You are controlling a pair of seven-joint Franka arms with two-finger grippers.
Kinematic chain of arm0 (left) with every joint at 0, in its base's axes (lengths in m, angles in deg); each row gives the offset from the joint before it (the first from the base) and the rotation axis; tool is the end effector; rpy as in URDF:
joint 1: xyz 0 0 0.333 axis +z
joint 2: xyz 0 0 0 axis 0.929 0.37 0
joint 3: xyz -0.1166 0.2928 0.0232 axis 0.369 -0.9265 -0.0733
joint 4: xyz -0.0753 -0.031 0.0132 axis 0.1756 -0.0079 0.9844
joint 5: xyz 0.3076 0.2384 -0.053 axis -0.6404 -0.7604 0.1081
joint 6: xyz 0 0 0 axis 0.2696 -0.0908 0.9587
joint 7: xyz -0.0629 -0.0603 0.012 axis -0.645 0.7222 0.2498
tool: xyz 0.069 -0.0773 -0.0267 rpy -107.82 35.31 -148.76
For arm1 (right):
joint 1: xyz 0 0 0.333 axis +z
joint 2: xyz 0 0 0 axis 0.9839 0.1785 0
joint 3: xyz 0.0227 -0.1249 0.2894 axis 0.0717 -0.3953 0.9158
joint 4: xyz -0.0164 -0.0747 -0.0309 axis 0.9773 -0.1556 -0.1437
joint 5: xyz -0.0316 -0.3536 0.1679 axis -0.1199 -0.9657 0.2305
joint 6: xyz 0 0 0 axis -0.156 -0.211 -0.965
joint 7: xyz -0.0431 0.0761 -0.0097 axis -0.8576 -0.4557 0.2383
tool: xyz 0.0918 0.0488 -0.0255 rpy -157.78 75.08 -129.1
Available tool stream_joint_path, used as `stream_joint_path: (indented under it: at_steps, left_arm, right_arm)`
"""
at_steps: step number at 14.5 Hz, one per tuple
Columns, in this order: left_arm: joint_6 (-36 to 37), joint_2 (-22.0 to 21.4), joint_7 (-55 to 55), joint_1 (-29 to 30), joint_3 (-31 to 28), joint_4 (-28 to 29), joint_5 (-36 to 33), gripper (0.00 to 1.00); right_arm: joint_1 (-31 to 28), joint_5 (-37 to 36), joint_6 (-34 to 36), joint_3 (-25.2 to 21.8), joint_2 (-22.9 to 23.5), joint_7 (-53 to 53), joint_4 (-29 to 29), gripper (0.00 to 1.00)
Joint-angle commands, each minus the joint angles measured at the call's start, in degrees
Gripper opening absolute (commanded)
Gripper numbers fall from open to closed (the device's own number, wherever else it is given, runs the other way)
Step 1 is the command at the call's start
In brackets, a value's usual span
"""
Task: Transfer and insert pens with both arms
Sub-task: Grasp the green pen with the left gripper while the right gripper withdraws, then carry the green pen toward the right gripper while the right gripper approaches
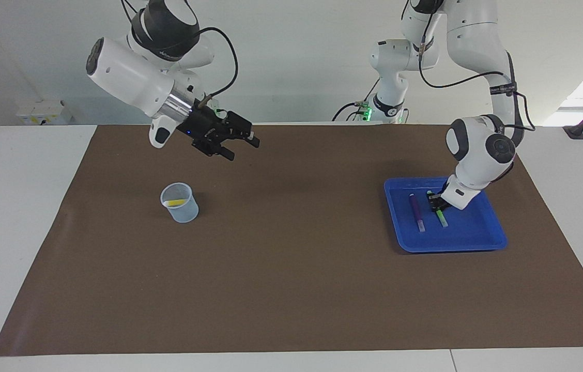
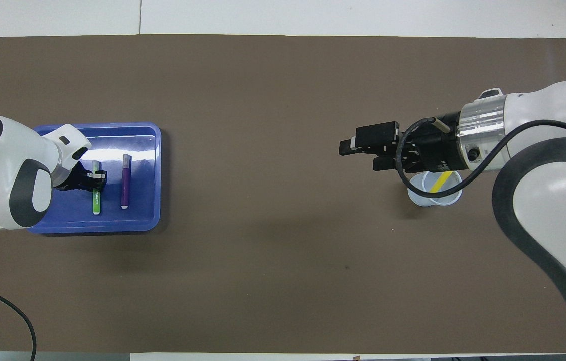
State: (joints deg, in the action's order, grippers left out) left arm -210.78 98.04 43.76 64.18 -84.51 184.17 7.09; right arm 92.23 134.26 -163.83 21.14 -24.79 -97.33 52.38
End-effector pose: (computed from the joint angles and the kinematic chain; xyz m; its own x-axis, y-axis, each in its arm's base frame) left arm 0.5566 -0.0038 0.3017 0.9927 -0.0258 -0.1179 -0.0278 -0.9995 -0.0150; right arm 0.5461 0.1737 0.5482 0.9851 -0.1327 -0.1092 -0.1715 -0.7159 -0.6768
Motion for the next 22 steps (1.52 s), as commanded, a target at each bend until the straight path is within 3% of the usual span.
stream_joint_path:
  at_steps: [1, 6, 10, 13, 16, 22]
  left_arm:
    - [1.7, 0.5, 1.1, 0.7, 0.0, -0.6, -0.9, 0.0]
    - [3.2, 0.9, 1.1, 1.0, 0.1, -2.7, 0.2, 0.0]
    - [15.7, 0.9, 5.1, 0.4, 0.0, -12.6, 7.0, 0.0]
    - [25.3, 0.9, 19.9, -2.0, 0.3, -20.4, 12.5, 0.0]
    - [31.3, -0.1, 38.3, -5.7, 0.6, -24.9, 20.1, 0.0]
    - [29.5, -2.3, 69.2, -13.6, 0.7, -25.1, 35.6, 0.0]
  right_arm:
    - [0.2, 1.1, -1.5, 0.2, -1.1, -2.5, 1.6, 1.0]
    - [-0.1, 1.2, -1.8, 0.2, -1.7, -4.4, 2.9, 1.0]
    - [-1.3, 1.2, -1.9, 0.1, -2.9, -5.6, 5.3, 1.0]
    - [-1.6, 1.8, -2.2, 0.1, -2.9, -5.9, 5.5, 1.0]
    - [-1.1, 7.6, -3.4, 0.1, -2.8, -5.6, 5.1, 1.0]
    - [2.6, 7.5, -4.9, 0.2, -3.0, -5.8, 4.4, 1.0]
